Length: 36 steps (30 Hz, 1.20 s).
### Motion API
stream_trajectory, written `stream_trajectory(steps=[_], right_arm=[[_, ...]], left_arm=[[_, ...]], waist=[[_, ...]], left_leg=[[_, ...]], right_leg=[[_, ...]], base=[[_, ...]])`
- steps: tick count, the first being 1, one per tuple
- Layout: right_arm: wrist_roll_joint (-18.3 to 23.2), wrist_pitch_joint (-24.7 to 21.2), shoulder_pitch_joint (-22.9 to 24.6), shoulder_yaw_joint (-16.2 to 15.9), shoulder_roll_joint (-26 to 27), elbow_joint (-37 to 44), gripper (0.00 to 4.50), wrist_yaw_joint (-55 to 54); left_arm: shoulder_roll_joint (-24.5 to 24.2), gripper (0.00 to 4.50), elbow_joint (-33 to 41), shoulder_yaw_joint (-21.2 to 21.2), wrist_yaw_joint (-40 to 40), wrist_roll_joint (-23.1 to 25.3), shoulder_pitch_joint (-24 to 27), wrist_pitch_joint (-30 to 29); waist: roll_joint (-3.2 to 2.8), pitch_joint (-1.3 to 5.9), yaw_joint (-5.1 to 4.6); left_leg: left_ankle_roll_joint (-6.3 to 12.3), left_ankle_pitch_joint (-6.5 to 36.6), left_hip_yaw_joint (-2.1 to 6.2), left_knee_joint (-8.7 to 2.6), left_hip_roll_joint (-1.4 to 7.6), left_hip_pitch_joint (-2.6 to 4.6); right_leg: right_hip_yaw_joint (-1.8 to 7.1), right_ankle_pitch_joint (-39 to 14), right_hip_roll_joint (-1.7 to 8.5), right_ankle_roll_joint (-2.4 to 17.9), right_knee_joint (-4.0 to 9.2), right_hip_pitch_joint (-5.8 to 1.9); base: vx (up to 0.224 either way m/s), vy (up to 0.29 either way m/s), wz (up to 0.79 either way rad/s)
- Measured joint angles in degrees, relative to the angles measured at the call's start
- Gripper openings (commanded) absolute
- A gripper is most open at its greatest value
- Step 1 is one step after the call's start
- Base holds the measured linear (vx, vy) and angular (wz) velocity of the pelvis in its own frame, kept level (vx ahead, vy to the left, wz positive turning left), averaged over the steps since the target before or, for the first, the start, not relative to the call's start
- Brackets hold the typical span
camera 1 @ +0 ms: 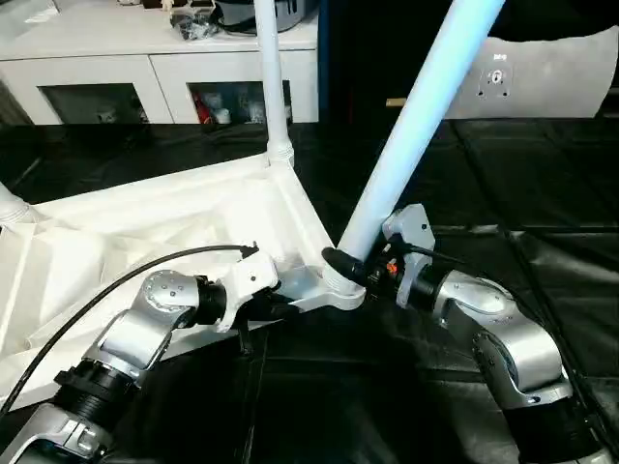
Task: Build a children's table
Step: Insert table leg to table base
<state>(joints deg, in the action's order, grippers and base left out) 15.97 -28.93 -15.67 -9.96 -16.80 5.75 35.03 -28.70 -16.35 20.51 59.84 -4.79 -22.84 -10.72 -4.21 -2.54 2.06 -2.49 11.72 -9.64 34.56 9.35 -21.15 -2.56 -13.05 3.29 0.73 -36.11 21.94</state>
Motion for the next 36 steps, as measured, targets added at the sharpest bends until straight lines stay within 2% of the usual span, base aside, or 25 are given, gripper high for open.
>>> stream_trajectory(steps=[3, 7, 13, 21, 25, 29, 36], right_arm=[[-0.56, -0.79, 0.48, 0.07, -0.93, 0.55, 1.91, -0.44], [-0.88, -2.37, 1.58, 0.94, -2.75, 2.74, 1.91, -1.54], [-0.97, -4.52, 2.76, 1.10, -4.11, 5.18, 1.91, -2.01], [-0.51, -6.57, 2.88, 1.01, -4.09, 5.72, 1.91, -1.95], [-0.34, -7.35, 2.89, 0.54, -4.11, 6.35, 1.91, -1.88], [-0.10, -7.63, 2.86, 0.55, -3.77, 6.33, 1.91, -1.85], [0.31, -6.56, 1.88, 0.89, -2.43, 3.66, 1.91, -1.30]], left_arm=[[0.25, 0.00, -1.74, -0.55, 2.21, -0.38, -0.29, 2.12], [2.14, 0.00, -3.41, -0.03, 5.68, -0.52, -1.34, 3.39], [3.31, 0.00, -3.78, 0.55, 6.30, -0.48, -1.44, 3.39], [3.07, 0.00, -4.55, 0.54, 5.19, 1.27, -1.45, 5.09], [2.93, 0.00, -4.71, 0.50, 4.39, 1.73, -1.26, 5.91], [2.55, 0.00, -4.37, -0.04, 5.05, 1.27, -0.91, 4.89], [1.86, 0.00, -3.23, -0.57, 6.43, 0.25, -0.38, 2.82]], waist=[[0.02, 0.01, 0.12], [0.00, 0.02, 1.42], [-0.24, 0.17, 2.11], [-0.05, 0.36, 2.18], [0.04, 0.34, 1.89], [0.15, 0.38, 1.43], [0.30, 0.49, 1.29]], left_leg=[[-0.01, 0.01, 0.00, 0.00, -0.01, 0.00], [0.00, 0.00, -0.03, 0.00, -0.03, -0.02], [0.04, -0.02, -0.12, 0.01, -0.06, 0.03], [0.01, -0.03, -0.12, 0.00, -0.05, 0.18], [-0.12, -0.11, -0.12, 0.00, -0.04, 0.24], [-0.15, -0.13, -0.12, -0.01, -0.04, 0.21], [-0.15, -0.13, -0.12, -0.10, -0.03, 0.18]], right_leg=[[0.01, 0.00, 0.01, 0.00, -0.01, 0.00], [0.02, 0.00, 0.04, 0.00, 0.01, 0.00], [0.05, 0.00, 0.12, 0.00, 0.01, -0.07], [0.05, 0.01, 0.12, -0.02, 0.01, -0.23], [0.07, 0.05, 0.12, -0.29, 0.01, -0.27], [0.09, 0.04, 0.11, -0.38, 0.01, -0.24], [0.08, 0.10, 0.10, -0.22, 0.01, -0.14]], base=[[0.000, 0.000, 0.00], [0.000, 0.000, 0.00], [0.000, 0.000, 0.00], [0.000, 0.000, 0.00], [0.000, 0.000, 0.00], [0.000, 0.000, 0.00], [0.000, 0.000, 0.00]])
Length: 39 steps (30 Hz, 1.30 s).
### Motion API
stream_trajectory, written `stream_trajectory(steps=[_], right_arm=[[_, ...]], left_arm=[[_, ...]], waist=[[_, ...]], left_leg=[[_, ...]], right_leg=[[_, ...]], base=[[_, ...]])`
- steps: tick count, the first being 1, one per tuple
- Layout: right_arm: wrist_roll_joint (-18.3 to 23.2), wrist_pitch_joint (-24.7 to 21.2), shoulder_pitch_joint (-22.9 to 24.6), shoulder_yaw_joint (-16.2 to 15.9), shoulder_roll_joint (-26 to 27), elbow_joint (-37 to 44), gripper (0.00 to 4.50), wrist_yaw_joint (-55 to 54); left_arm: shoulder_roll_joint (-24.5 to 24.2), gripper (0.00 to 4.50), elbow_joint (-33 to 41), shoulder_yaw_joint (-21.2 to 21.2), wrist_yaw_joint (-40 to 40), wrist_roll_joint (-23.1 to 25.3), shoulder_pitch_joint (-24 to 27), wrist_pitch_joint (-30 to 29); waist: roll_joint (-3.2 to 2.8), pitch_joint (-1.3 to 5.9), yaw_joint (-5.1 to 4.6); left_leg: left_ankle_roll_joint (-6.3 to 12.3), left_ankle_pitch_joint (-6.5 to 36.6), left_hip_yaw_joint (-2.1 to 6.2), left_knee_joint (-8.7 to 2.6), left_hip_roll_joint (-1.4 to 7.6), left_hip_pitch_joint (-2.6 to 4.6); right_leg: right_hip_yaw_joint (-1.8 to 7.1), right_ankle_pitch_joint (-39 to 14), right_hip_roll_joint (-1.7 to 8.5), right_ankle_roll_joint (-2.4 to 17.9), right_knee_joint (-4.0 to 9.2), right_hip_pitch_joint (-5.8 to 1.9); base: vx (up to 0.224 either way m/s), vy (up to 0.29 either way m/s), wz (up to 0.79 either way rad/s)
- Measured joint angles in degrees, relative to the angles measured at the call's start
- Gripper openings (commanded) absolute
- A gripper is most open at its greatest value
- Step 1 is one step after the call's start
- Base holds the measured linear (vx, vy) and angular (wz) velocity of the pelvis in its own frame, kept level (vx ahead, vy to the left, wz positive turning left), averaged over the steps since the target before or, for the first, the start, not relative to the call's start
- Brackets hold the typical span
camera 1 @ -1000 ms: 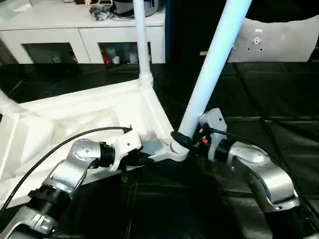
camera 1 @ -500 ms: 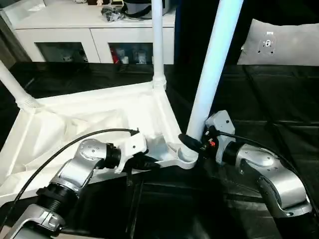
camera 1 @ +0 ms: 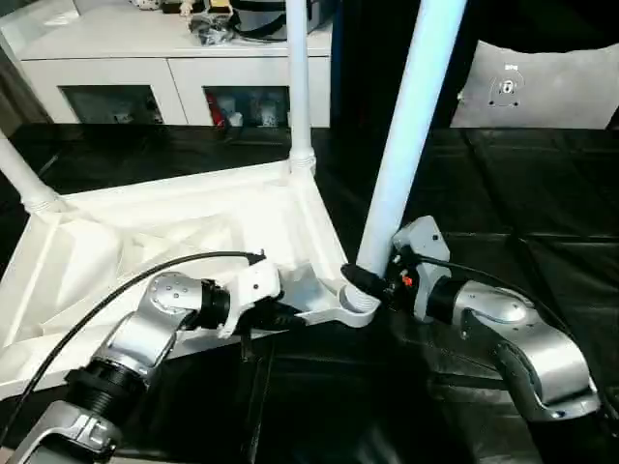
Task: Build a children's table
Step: Insert table leg to table base
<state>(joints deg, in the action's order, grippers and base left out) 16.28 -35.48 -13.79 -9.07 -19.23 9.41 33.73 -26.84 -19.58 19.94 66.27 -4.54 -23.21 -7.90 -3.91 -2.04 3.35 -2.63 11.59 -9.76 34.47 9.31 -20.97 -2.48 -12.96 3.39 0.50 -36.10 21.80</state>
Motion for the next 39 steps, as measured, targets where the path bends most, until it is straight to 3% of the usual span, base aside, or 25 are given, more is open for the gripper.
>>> stream_trajectory(steps=[39], right_arm=[[1.64, -3.77, -2.60, -2.13, -1.70, -0.28, 1.91, 5.27]], left_arm=[[-0.19, 0.00, 0.22, -0.33, 0.49, -0.05, -0.15, -0.72]], waist=[[0.43, -0.15, 0.00]], left_leg=[[-0.01, 0.00, -0.03, -0.08, 0.02, 0.00]], right_leg=[[0.00, -0.04, -0.01, -0.02, 0.01, 0.05]], base=[[0.000, 0.000, 0.00]])
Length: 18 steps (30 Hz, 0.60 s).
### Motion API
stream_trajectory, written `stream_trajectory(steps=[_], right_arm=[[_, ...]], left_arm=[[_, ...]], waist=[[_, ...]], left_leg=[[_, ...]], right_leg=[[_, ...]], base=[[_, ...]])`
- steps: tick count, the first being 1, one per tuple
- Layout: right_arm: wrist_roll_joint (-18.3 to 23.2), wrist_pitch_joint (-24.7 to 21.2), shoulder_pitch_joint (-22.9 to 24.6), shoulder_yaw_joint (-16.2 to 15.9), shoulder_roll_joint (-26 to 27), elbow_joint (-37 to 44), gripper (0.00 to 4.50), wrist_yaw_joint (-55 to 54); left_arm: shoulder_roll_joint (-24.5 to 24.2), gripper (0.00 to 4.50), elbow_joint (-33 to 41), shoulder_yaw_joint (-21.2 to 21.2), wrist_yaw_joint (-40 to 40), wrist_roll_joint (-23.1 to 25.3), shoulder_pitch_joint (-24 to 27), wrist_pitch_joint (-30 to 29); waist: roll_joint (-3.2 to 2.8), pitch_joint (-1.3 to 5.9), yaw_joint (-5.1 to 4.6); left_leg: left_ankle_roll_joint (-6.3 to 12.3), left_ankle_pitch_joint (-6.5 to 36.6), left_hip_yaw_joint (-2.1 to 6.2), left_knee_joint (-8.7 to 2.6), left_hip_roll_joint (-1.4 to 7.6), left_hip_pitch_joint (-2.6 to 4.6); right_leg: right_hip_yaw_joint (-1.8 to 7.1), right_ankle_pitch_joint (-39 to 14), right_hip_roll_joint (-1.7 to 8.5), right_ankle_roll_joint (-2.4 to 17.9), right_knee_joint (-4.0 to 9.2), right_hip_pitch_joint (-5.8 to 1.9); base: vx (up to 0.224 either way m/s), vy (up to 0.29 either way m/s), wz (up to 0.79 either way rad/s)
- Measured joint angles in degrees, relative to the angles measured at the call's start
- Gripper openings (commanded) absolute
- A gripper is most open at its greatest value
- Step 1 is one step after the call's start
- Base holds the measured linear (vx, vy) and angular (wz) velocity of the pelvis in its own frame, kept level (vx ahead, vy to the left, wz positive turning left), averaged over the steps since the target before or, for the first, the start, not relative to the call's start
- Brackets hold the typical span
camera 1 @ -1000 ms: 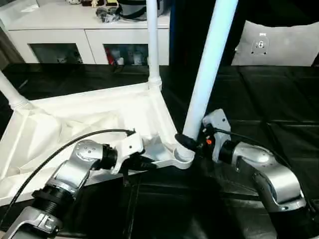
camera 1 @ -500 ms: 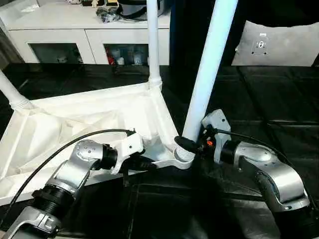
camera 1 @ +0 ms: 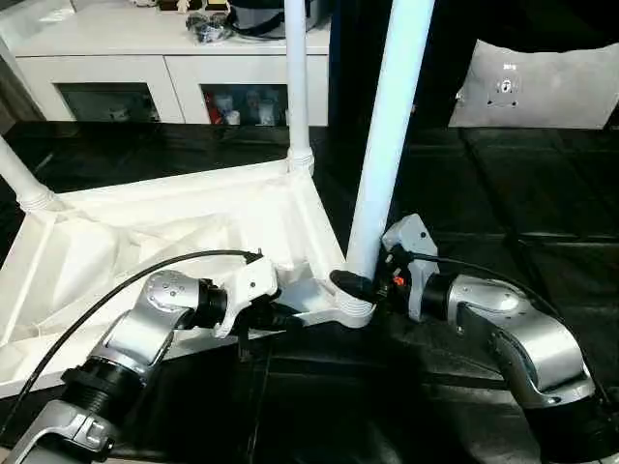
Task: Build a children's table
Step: Insert table leg to table base
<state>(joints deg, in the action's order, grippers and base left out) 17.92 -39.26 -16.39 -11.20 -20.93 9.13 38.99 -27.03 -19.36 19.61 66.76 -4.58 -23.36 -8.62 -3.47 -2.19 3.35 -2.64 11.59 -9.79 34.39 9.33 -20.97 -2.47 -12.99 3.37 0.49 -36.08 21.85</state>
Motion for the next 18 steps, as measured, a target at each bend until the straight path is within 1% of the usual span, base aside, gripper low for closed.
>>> stream_trajectory(steps=[3, 9, 14, 18], right_arm=[[-0.12, 0.14, 0.00, -0.05, -0.14, -0.09, 1.91, 0.24], [-1.09, 2.08, -0.94, -0.43, -0.05, -2.24, 1.91, -0.51], [-2.48, 4.61, -1.26, -1.22, 0.18, -3.78, 1.91, -0.75], [-2.79, 4.90, -1.25, -1.37, 0.41, -3.90, 1.91, -0.70]], left_arm=[[0.00, 0.00, 0.00, -0.01, 0.04, 0.00, 0.00, 0.00], [-0.03, 0.00, -0.19, -0.11, 0.04, 0.00, -0.05, 0.01], [-0.06, 0.00, -0.38, -0.19, 0.04, 0.04, -0.16, 0.01], [-0.15, 0.00, -0.42, -0.26, 0.01, 0.04, -0.17, 0.01]], waist=[[-0.01, 0.00, 0.00], [-0.01, 0.01, -0.06], [-0.01, 0.01, -0.07], [0.00, 0.00, -0.18]], left_leg=[[0.00, 0.00, 0.00, 0.00, 0.00, 0.00], [-0.03, -0.02, 0.00, -0.02, 0.00, 0.02], [-0.03, -0.02, 0.00, -0.02, 0.00, 0.01], [-0.04, -0.03, 0.00, -0.02, 0.00, 0.01]], right_leg=[[0.00, 0.00, 0.00, 0.00, 0.00, 0.00], [0.00, 0.02, 0.00, 0.02, 0.00, 0.00], [0.00, 0.02, 0.00, 0.02, 0.00, -0.01], [0.00, 0.04, 0.00, 0.04, 0.00, 0.00]], base=[[0.000, 0.000, 0.00], [0.000, 0.000, 0.00], [0.000, 0.000, 0.00], [0.000, 0.000, 0.00]])
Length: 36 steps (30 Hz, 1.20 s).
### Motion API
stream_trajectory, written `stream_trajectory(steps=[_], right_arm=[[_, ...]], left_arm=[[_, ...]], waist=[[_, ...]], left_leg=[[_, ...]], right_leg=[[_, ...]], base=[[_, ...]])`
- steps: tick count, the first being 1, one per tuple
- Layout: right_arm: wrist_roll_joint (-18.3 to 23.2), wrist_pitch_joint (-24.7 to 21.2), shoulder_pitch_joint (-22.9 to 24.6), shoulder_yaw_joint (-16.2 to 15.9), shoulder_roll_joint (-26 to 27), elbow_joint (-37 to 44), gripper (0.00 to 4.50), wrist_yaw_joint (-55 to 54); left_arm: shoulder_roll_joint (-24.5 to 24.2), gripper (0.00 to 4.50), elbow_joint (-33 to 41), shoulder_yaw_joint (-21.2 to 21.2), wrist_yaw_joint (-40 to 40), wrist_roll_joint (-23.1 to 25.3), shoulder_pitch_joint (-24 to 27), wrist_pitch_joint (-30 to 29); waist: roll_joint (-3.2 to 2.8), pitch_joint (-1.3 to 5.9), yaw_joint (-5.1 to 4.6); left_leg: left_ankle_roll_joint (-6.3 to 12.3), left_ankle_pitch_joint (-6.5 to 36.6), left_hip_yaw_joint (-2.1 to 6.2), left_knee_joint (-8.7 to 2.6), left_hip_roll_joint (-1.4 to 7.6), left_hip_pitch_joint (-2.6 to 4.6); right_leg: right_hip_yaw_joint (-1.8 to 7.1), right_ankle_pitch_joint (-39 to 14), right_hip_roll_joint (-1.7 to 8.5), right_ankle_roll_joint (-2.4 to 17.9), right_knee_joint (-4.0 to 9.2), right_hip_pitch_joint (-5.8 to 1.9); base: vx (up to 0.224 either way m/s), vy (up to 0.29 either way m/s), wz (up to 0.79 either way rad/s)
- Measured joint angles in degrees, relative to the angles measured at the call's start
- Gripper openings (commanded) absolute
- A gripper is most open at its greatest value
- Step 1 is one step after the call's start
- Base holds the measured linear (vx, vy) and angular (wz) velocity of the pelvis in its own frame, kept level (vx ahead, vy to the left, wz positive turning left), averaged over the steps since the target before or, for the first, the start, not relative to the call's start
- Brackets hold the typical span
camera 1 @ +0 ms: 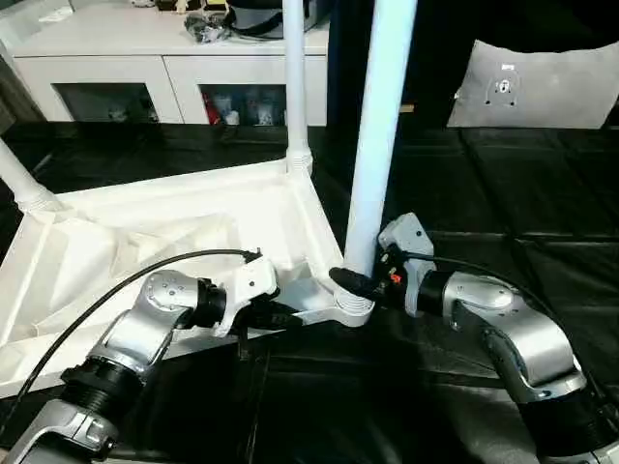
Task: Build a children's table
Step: Insert table leg to table base
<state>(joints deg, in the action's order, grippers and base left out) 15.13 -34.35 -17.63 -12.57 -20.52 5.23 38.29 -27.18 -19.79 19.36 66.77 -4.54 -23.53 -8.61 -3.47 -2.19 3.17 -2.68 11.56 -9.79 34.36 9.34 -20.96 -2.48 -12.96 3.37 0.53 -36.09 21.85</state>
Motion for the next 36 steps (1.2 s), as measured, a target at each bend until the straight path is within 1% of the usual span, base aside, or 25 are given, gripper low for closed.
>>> stream_trajectory(steps=[6, 9, 14, 18, 19, 23, 24, 25, 28, 30, 32, 34, 36], right_arm=[[0.12, 1.20, 0.03, 0.06, 0.74, -1.24, 1.91, 0.51], [0.92, 1.63, 0.68, 1.89, 2.31, -2.36, 1.91, 0.07], [3.75, 5.52, 4.66, 5.78, 5.98, -3.88, 1.91, -2.33], [4.26, 11.07, 9.04, 6.65, 8.20, -3.32, 1.91, -4.63], [4.16, 12.98, 10.82, 6.75, 8.79, -2.69, 1.91, -5.35], [2.74, 17.58, 14.89, 6.00, 9.10, -0.58, 1.91, -6.41], [2.12, 18.80, 15.65, 5.39, 8.77, 0.19, 1.91, -6.64], [0.64, 20.41, 16.42, 4.65, 7.80, 1.39, 1.91, -6.61], [-2.34, 22.80, 17.63, 2.68, 5.24, 2.83, 1.91, -6.49], [-3.02, 23.03, 17.54, 2.43, 5.17, 2.84, 1.91, -6.52], [-4.60, 23.78, 16.36, 0.85, 2.89, 2.78, 1.91, -5.21], [-4.90, 23.71, 15.74, 0.27, 1.86, 2.66, 1.91, -3.71], [-4.88, 23.56, 15.57, 0.21, 1.45, 2.76, 1.91, -2.78]], left_arm=[[-0.09, 0.00, -0.09, -0.10, 0.09, -0.01, 0.00, 0.04], [-0.09, 0.00, -0.21, -0.18, 0.05, -0.01, 0.00, 0.04], [0.12, 0.00, -0.25, -0.18, 0.24, -0.05, 0.00, 0.08], [0.37, 0.00, -0.39, -0.18, 0.29, -0.11, 0.00, 0.09], [0.45, 0.00, -0.44, -0.18, 0.30, -0.17, 0.00, 0.09], [0.75, 0.00, -0.66, -0.17, 0.59, -0.32, 0.00, 0.27], [0.82, 0.00, -0.65, -0.17, 0.79, -0.33, 0.00, 0.35], [0.83, 0.00, -0.66, -0.17, 1.02, -0.36, 0.00, 0.41], [0.83, 0.00, -0.66, -0.17, 1.07, -0.35, 0.01, 0.44], [0.85, 0.00, -0.66, -0.17, 0.96, -0.34, 0.00, 0.44], [0.83, 0.00, -0.63, -0.17, 0.92, -0.30, 0.06, 0.60], [0.68, 0.00, 0.04, -0.17, 0.81, -0.19, 0.48, 0.60], [0.50, 0.00, 0.62, -0.17, 0.81, -0.21, 0.89, 0.60]], waist=[[0.00, 0.00, -0.07], [0.00, 0.00, -0.14], [-0.23, 0.06, -0.01], [-0.59, 0.12, 0.03], [-0.68, 0.13, 0.01], [-1.08, 0.09, 0.13], [-1.20, 0.07, 0.22], [-1.34, 0.07, 0.24], [-1.31, 0.09, 0.23], [-1.29, 0.07, 0.21], [-1.16, 0.07, 0.20], [-0.96, 0.13, 0.24], [-0.97, 0.15, 0.21]], left_leg=[[0.00, 0.00, 0.00, -0.01, 0.01, 0.00], [-0.01, 0.00, 0.00, -0.02, 0.02, 0.01], [-0.01, 0.00, 0.00, -0.08, 0.02, 0.02], [-0.02, 0.01, 0.01, -0.14, 0.02, 0.00], [-0.02, 0.01, 0.01, -0.15, 0.02, 0.00], [-0.01, 0.01, 0.01, -0.20, 0.01, -0.04], [-0.01, 0.01, 0.01, -0.22, 0.01, -0.05], [-0.01, 0.02, 0.01, -0.27, 0.00, -0.07], [-0.01, 0.01, 0.01, -0.35, 0.00, -0.06], [-0.01, 0.01, 0.01, -0.35, 0.00, -0.06], [-0.01, 0.01, 0.01, -0.35, -0.01, -0.06], [0.00, 0.01, 0.01, -0.39, 0.00, -0.06], [0.00, 0.02, 0.01, -0.48, 0.00, -0.06]], right_leg=[[0.00, 0.01, -0.01, 0.01, 0.00, 0.00], [-0.01, 0.01, -0.02, 0.01, 0.00, -0.01], [-0.02, 0.01, -0.02, 0.02, 0.07, 0.00], [-0.04, 0.01, -0.02, 0.02, 0.15, 0.00], [-0.04, 0.01, -0.02, 0.02, 0.20, -0.01], [-0.04, 0.00, -0.02, 0.00, 0.31, -0.01], [-0.06, 0.00, -0.02, -0.01, 0.38, -0.01], [-0.04, -0.01, -0.02, -0.01, 0.45, -0.02], [-0.07, 0.00, -0.02, -0.01, 0.52, -0.06], [-0.08, 0.00, -0.02, 0.00, 0.51, -0.05], [-0.06, 0.00, -0.02, -0.01, 0.52, -0.07], [-0.07, -0.04, -0.02, -0.06, 0.52, -0.07], [-0.07, -0.05, -0.02, -0.08, 0.63, -0.07]], base=[[0.000, 0.000, 0.00], [0.000, 0.000, 0.00], [0.000, 0.000, 0.00], [0.000, 0.000, 0.00], [0.000, 0.000, 0.00], [0.000, 0.000, 0.00], [0.000, 0.000, 0.00], [0.000, 0.000, 0.00], [0.000, 0.000, 0.00], [0.000, 0.000, 0.00], [0.000, 0.000, 0.00], [0.000, 0.000, 0.00], [0.000, 0.000, 0.00]])
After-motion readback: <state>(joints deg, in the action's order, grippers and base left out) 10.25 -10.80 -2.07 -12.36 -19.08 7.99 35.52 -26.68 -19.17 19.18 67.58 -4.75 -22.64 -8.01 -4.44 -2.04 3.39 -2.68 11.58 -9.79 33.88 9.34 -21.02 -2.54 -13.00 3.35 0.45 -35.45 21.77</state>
